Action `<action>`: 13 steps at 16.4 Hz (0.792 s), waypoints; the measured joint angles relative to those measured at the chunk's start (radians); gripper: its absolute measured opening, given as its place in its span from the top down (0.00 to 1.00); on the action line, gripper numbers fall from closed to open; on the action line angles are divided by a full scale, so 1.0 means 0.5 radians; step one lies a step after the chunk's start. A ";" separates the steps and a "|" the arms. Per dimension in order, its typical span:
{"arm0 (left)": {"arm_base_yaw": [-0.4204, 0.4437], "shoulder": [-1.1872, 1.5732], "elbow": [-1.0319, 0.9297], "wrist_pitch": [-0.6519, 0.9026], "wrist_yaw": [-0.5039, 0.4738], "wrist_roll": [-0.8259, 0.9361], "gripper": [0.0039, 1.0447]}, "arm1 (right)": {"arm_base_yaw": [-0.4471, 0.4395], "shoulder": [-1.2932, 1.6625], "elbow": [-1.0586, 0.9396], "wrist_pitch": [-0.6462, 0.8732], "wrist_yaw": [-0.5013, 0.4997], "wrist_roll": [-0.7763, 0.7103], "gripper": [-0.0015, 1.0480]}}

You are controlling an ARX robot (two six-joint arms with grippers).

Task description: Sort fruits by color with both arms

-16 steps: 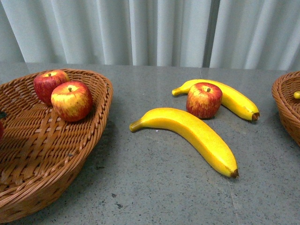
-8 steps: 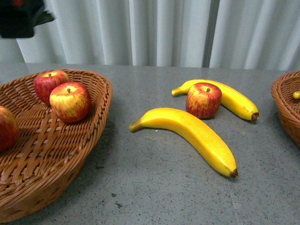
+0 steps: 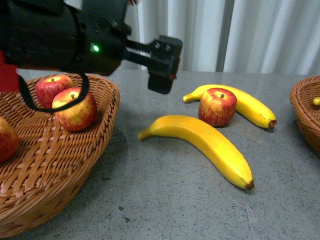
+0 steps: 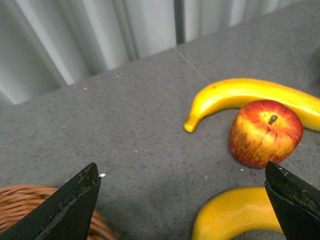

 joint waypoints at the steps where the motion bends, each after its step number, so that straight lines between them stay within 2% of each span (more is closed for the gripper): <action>1: -0.031 0.095 0.047 0.003 0.024 0.013 0.06 | 0.000 0.000 0.000 -0.001 0.000 0.000 0.06; 7: -0.164 0.306 0.285 0.027 0.253 0.069 0.06 | 0.000 0.000 0.000 0.000 0.000 0.000 0.06; 13: -0.193 0.562 0.463 0.047 0.289 0.168 0.06 | 0.000 0.000 0.000 0.000 0.000 0.000 0.06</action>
